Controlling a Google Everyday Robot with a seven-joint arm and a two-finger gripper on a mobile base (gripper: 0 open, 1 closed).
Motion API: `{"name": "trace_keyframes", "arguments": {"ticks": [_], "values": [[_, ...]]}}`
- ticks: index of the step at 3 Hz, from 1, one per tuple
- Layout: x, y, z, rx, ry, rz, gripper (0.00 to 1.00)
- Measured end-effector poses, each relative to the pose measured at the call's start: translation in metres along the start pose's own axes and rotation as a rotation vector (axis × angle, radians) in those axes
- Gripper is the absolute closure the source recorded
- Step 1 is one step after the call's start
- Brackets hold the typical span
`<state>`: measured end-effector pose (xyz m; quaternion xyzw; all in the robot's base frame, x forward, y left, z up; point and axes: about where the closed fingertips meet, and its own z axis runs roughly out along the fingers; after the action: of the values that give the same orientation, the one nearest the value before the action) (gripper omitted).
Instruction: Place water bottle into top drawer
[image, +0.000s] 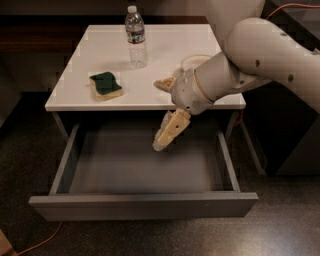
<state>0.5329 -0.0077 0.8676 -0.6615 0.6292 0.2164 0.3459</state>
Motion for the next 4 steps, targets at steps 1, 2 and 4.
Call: {"name": "trace_keyframes", "arguments": {"ticks": [1, 2, 4], "values": [[-0.007, -0.026, -0.018, 0.041, -0.041, 0.099, 0.00], [-0.009, -0.052, -0.030, 0.122, -0.067, 0.184, 0.00], [0.006, -0.123, -0.036, 0.335, -0.207, 0.371, 0.00]]}}
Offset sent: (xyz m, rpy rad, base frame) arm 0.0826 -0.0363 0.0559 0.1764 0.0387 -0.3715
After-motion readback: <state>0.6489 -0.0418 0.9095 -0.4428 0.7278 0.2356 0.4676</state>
